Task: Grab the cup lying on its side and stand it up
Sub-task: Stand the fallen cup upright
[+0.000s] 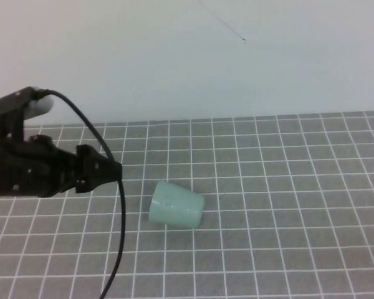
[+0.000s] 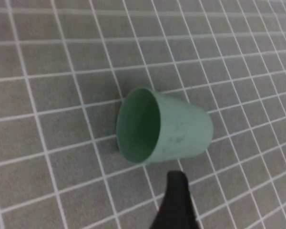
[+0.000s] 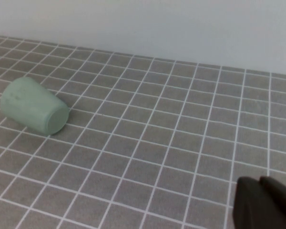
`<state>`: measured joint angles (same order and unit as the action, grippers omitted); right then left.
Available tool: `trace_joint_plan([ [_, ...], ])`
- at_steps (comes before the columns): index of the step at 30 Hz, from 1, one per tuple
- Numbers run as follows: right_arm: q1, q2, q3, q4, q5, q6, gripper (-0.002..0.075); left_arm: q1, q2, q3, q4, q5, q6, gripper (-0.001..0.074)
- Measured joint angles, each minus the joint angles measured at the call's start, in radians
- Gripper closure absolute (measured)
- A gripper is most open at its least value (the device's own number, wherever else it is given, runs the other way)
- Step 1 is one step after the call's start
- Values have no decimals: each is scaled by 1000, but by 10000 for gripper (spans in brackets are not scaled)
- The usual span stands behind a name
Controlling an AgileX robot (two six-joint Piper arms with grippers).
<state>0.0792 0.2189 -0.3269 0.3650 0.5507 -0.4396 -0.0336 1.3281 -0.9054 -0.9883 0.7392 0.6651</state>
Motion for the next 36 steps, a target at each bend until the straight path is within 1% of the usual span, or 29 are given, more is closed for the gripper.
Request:
trace_joint_plan([
  [4, 0, 0, 0, 0, 0, 0, 729, 0, 94, -48, -17, 18, 18, 275],
  [7, 0, 0, 0, 0, 0, 0, 729, -26, 157, -75, -37, 21, 33, 282],
  [11, 0, 0, 0, 0, 0, 0, 729, -135, 218, -121, 27, 14, 22, 281],
  [14, 0, 0, 0, 0, 0, 0, 729, -212, 255, -146, 87, -69, -4, 281],
  [18, 0, 0, 0, 0, 9, 0, 729, -260, 306, -171, 101, -164, -20, 281],
  [27, 0, 0, 0, 0, 19, 0, 729, -260, 415, -219, 102, -183, -19, 281],
  [36, 0, 0, 0, 0, 21, -3, 729, -258, 441, -224, 90, -213, -26, 281],
])
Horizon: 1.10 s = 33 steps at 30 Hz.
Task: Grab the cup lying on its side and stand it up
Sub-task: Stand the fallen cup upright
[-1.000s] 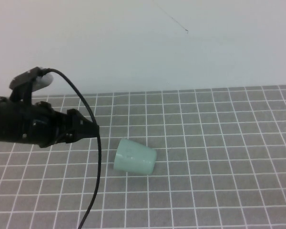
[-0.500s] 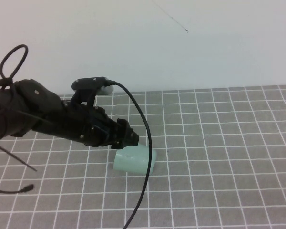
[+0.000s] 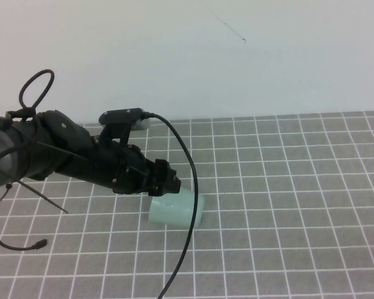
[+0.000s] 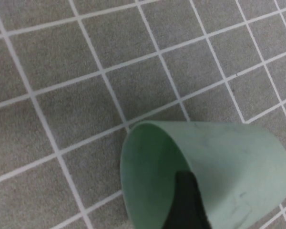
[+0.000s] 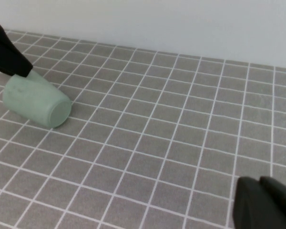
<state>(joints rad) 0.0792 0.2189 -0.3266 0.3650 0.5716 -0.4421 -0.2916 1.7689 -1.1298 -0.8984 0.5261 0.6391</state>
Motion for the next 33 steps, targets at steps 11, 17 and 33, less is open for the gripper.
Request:
trace_joint_plan([
  [11, 0, 0, 0, -4, -12, 0, 729, 0, 33, 0, 0, 48, -82, 283],
  [17, 0, 0, 0, -4, -14, 0, 729, 0, 85, 0, 0, 83, -82, 290],
  [33, 0, 0, 0, -4, -14, 0, 729, 0, 55, 0, 1, 142, -82, 734],
])
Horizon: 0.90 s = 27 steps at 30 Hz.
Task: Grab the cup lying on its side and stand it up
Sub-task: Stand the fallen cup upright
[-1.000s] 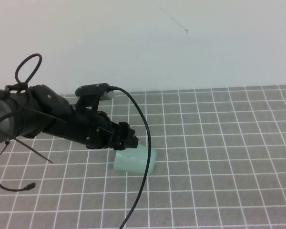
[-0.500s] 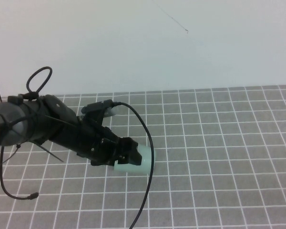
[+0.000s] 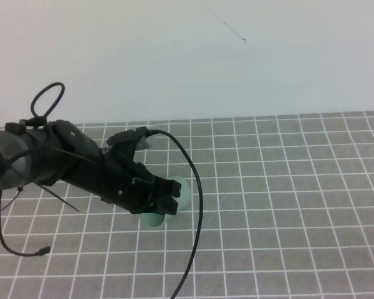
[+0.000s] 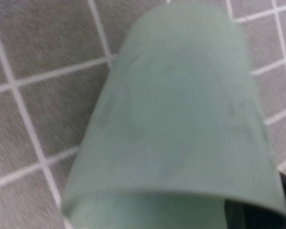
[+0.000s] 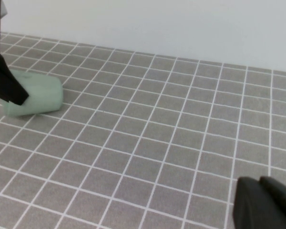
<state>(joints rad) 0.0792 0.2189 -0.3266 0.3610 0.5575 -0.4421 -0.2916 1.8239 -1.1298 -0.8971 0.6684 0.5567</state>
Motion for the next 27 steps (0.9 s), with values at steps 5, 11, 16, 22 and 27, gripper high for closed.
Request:
trace_joint_plan([
  [5, 0, 0, 0, 19, -2, 0, 729, -2, -93, -12, 25, 132, 19, 734],
  [11, 0, 5, -66, 169, 70, 11, 728, -94, -257, -74, 265, 270, -4, 734],
  [16, 0, 79, -215, 193, 205, 59, 728, -294, -383, -105, 629, 300, -18, 734],
  [22, 0, 250, -437, 193, 388, 59, 728, -573, -454, -105, 1087, 303, -18, 734],
  [27, 0, 403, -552, 174, 403, 50, 728, -760, -452, -101, 1419, 274, 1, 734],
])
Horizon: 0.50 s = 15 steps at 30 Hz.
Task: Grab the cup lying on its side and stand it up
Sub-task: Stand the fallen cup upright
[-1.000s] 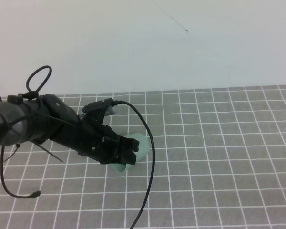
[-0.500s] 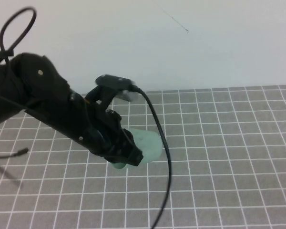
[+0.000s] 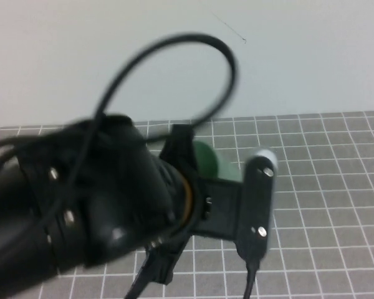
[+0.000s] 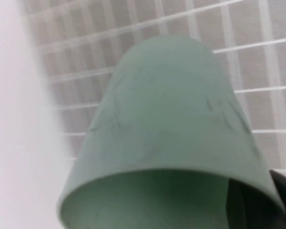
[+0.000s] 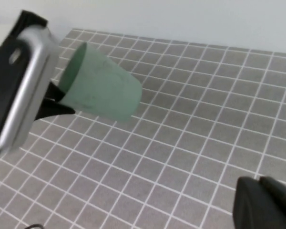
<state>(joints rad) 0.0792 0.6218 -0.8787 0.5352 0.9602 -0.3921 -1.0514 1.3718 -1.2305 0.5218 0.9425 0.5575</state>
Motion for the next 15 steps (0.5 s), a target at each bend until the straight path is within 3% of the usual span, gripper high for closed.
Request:
trace_joint_plan([
  [7, 0, 216, -125, 27, 58, -83, 724, -183, 23, 4, 393, -17, 3, 734],
  [10, 0, 265, -184, 45, 84, -100, 720, -223, 45, 4, 461, -3, -21, 734],
  [12, 0, 283, -220, 72, 85, -100, 692, -225, 63, 4, 457, -2, -28, 734],
  [15, 0, 306, -245, 162, 102, -140, 578, -227, 94, 4, 476, 0, -19, 734],
])
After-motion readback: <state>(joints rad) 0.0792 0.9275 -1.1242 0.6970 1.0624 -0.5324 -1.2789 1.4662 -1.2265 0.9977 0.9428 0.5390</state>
